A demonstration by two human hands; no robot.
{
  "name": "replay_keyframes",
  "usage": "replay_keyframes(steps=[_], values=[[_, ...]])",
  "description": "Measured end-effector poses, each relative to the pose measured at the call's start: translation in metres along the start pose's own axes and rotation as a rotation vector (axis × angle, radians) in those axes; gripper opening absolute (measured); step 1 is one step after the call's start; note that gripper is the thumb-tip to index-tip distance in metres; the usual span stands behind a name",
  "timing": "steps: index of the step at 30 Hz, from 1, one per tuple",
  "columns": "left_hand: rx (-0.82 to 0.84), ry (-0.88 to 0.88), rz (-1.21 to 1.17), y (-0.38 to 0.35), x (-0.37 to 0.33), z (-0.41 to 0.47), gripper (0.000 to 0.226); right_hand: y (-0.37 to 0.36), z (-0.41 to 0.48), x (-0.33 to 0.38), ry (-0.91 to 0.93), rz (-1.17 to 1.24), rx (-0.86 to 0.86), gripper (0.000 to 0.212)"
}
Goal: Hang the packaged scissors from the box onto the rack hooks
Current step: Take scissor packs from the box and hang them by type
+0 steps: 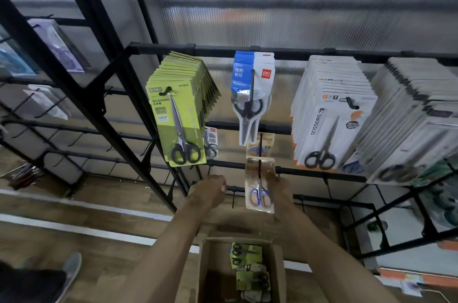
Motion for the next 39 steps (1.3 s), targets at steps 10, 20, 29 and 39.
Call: replay_keyframes(steps=[10, 20, 29, 39], values=[[-0.056, 0.078, -0.075, 0.009, 0.013, 0.012, 0.022, -0.024, 0.088, 0.045, -0.061, 0.034, -0.026, 0.046], [-0.114, 0.118, -0.011, 0.027, 0.034, -0.027, 0.026, -0.026, 0.032, 0.034, 0.098, -0.188, -0.063, 0.071], [-0.163, -0.033, 0.06, 0.066, -0.021, -0.093, 0.059, -0.008, -0.117, 0.092, 0.573, -0.364, -0.024, 0.031], [-0.263, -0.111, 0.249, 0.038, -0.013, -0.236, 0.07, 0.012, -0.277, 0.035, 0.589, -0.681, -0.035, 0.036]])
Point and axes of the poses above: each hand's wrist, its own z-axis towards the middle knuckle, its own y-axis out of the back of the hand, x = y × z, the point moved 8 cm from there along z, towards the middle knuckle, and after that the axes turned 15 degrees about z, right-handed, at the moved point
